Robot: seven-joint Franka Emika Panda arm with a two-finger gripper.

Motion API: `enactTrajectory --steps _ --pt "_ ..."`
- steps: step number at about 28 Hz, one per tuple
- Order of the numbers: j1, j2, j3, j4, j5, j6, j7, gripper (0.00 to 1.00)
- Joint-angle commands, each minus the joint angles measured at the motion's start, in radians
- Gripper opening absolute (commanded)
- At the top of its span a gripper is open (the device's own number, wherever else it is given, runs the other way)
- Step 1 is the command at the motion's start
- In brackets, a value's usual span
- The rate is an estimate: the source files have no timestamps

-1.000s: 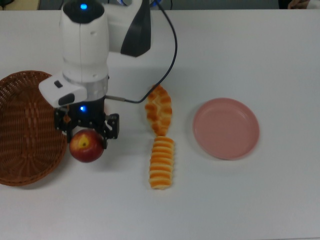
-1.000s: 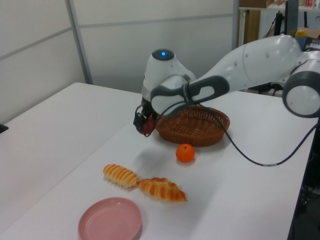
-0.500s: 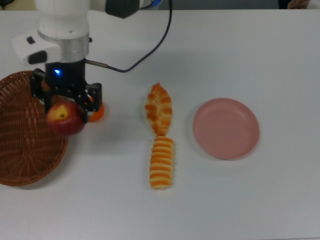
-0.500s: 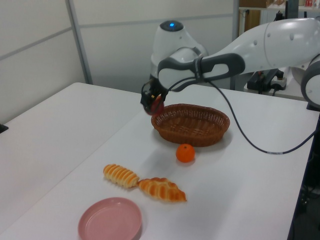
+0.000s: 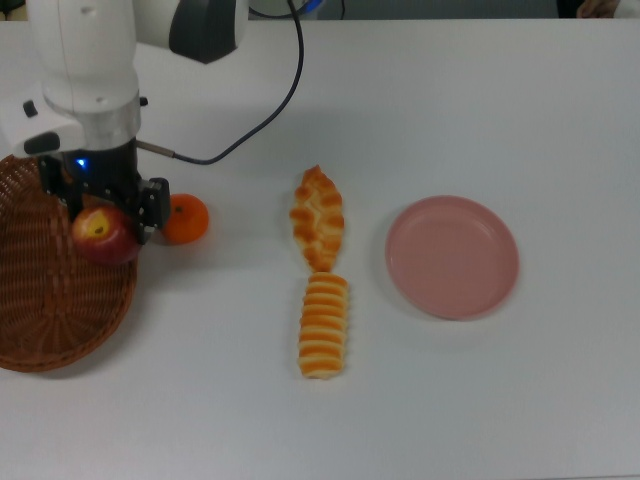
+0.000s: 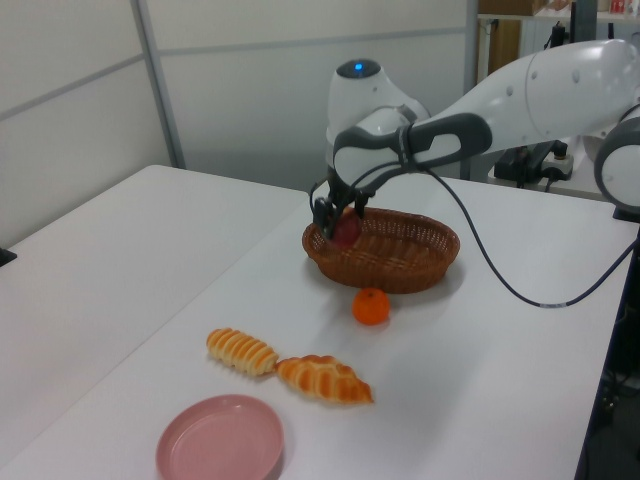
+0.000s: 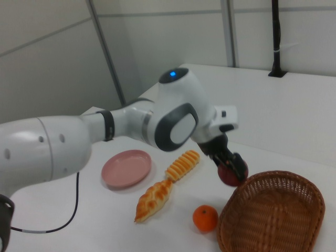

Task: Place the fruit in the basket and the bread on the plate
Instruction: 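Carry the apple over the basket and release it inside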

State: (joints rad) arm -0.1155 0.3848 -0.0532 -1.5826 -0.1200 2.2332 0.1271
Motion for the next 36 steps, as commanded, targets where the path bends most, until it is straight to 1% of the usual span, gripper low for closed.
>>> enactTrajectory --steps 1,3,4,7,8,10,12,13,15,17,18,19,21,22,23,24,25,26,27,31,34,36 --pt "-0.055 0.031 -0.002 -0.005 -0.016 0.006 -0.006 0.3" --pt "-0.085 0.031 -0.002 -0.002 -0.015 0.008 -0.007 0.3" --pt "-0.114 0.029 0.0 -0.002 -0.007 0.017 -0.009 0.3" --pt "-0.15 0.029 -0.002 0.001 -0.007 0.026 -0.012 0.3" --pt "-0.165 0.034 -0.002 0.003 -0.019 0.031 -0.027 0.3" --pt "-0.173 0.052 -0.002 0.003 -0.021 0.055 -0.052 0.3" --pt "-0.179 0.101 -0.002 0.004 -0.023 0.123 -0.064 0.3" --pt "-0.178 0.114 -0.002 0.004 -0.027 0.141 -0.064 0.31" --pt "-0.174 0.132 -0.002 0.004 -0.052 0.166 -0.064 0.32" --pt "-0.173 0.137 -0.002 0.003 -0.066 0.169 -0.061 0.32" --pt "-0.17 0.135 0.0 0.001 -0.067 0.168 -0.061 0.38" --pt "-0.17 0.134 0.0 0.001 -0.066 0.168 -0.063 0.41" --pt "-0.168 0.131 0.0 0.003 -0.066 0.166 -0.063 0.41" --pt "-0.168 0.126 0.0 0.004 -0.064 0.166 -0.061 0.5" --pt "-0.168 0.123 0.0 0.004 -0.063 0.166 -0.057 0.65" --pt "-0.167 0.12 0.003 0.004 -0.061 0.166 -0.055 0.84" --pt "-0.165 0.12 0.003 0.004 -0.061 0.166 -0.052 0.96" --pt "-0.162 0.118 0.003 0.004 -0.066 0.166 -0.053 0.97" --pt "-0.156 0.117 0.003 0.006 -0.069 0.166 -0.057 1.0" --pt "-0.155 0.109 0.004 0.012 -0.07 0.161 -0.057 1.0" --pt "-0.155 0.072 0.012 0.01 -0.061 0.145 -0.052 1.0" --pt "-0.155 0.051 0.027 0.01 -0.056 0.114 -0.052 1.0"
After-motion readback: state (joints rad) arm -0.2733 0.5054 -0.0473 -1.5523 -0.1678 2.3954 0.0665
